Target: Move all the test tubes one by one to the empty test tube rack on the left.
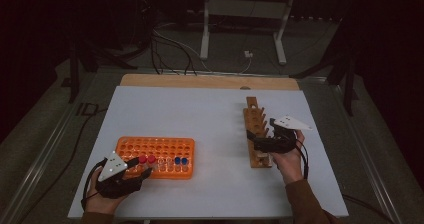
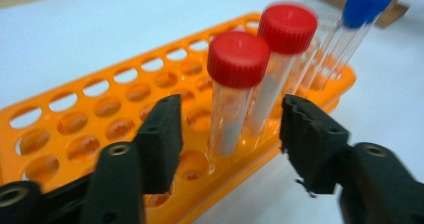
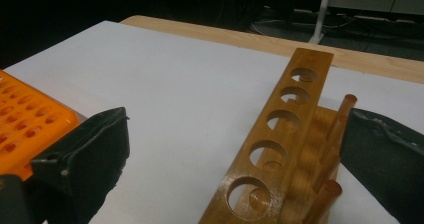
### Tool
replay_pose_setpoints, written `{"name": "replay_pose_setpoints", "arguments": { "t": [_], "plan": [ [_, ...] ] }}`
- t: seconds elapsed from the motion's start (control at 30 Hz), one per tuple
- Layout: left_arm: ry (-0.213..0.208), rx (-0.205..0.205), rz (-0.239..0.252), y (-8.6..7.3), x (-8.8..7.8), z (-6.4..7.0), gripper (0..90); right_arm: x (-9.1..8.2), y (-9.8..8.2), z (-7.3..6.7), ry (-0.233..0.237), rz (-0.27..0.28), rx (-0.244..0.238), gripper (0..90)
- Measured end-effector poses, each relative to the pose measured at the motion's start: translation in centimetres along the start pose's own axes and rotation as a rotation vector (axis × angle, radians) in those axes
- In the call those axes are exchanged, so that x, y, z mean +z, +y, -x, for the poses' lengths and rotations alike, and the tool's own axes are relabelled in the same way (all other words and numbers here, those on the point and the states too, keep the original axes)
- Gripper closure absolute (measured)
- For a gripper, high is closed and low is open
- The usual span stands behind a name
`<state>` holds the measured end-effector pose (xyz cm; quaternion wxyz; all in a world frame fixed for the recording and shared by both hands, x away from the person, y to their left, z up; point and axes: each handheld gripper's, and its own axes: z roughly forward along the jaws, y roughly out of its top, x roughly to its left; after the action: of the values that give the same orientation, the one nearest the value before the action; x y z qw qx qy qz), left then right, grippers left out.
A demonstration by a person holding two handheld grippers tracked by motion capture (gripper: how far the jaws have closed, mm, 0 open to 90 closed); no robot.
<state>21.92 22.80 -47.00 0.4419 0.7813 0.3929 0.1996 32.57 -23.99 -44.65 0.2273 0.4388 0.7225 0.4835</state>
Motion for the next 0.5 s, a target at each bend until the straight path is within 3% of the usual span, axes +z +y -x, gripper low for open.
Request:
{"name": "replay_pose_setpoints", "arguments": {
  "t": [0.13, 0.37, 0.5],
  "plan": [
    [0.009, -0.015, 0.064, 0.4, -0.6, -0.1, 33.1, -0.3, -0.3, 0.2, -0.007, 0.002, -0.003, 0.1],
    [0.079, -0.059, 0.172, 1.4, -1.8, -0.7, 16.5, -1.0, -1.0, 0.5, -0.009, 0.015, 0.004, 0.2],
    [0.11, -0.076, 0.205, 1.5, -2.1, -1.2, 8.5, -1.5, -1.6, 0.6, -0.006, 0.028, 0.012, 0.2]
  ]
}}
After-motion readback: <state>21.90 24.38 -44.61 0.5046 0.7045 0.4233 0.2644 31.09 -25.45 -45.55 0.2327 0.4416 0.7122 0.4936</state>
